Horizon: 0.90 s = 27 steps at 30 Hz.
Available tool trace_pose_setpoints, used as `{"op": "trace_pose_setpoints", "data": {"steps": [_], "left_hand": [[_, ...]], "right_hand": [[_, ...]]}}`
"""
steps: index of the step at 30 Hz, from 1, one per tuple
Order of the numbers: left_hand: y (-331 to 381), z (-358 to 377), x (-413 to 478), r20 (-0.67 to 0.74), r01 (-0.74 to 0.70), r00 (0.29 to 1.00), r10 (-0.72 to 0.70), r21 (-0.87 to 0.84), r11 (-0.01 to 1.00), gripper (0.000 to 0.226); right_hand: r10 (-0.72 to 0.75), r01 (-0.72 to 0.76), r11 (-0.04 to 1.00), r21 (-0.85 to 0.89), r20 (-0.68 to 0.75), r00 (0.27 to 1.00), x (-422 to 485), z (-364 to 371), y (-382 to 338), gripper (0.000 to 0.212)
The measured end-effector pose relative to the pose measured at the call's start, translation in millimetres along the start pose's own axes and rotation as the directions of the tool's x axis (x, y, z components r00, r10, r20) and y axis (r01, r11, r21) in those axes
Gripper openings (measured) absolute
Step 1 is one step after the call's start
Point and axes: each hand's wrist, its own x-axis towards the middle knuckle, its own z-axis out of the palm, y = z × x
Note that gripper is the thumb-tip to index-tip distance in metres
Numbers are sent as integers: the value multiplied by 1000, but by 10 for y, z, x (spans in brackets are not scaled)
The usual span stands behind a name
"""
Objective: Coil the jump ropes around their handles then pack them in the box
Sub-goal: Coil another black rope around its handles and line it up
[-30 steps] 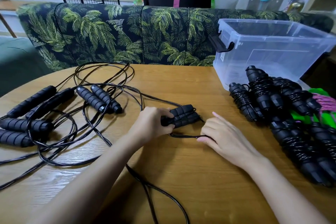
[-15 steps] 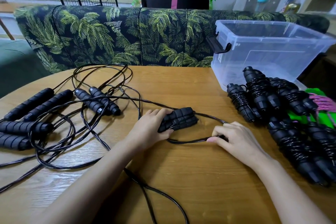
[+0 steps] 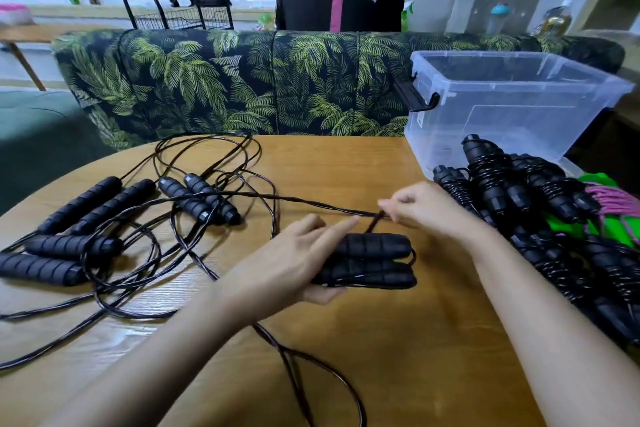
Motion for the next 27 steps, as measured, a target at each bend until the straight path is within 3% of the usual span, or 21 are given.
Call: {"op": "trace_pose_setpoints", "data": {"steps": [2,5,8,12,14,18,22,24,27], "left_hand": [[178,-38,77,16,52,998,-55,145,988,102],[145,4,149,41,252,962,-271,253,934,113],[-50,140,119,-60,373,927,-369,234,898,101],[-132,227,104,-103,444,896,-432,210,871,84],[-148,220,90,-132,482,875,-465,153,863,68],[-97,81,103,-121,517,830,-544,-199,833,43],[15,-38,88,-13,490,820,-572,-501,713,67],[52,-32,71,14,448,846,-533,-560,697,59],[147,-50,70,-47,424,853,-519,-518,743,45]], "right_hand": [[-44,40,998,-56,-61,997,88,-48,-357,46],[-156,126,978,-168,-176,972,-137,10,-883,39],[-211,160,960,-231,-216,953,-531,195,-989,31],[-197,163,976,-143,-273,942,-853,359,-797,30],[-177,176,984,-28,-264,948,-957,432,-743,24],[-136,171,977,130,-238,962,-1028,558,-630,24],[-105,155,968,198,-243,964,-955,619,-543,25],[-96,153,966,209,-257,962,-919,644,-535,25],[-95,155,965,213,-267,959,-896,664,-529,23]]}}
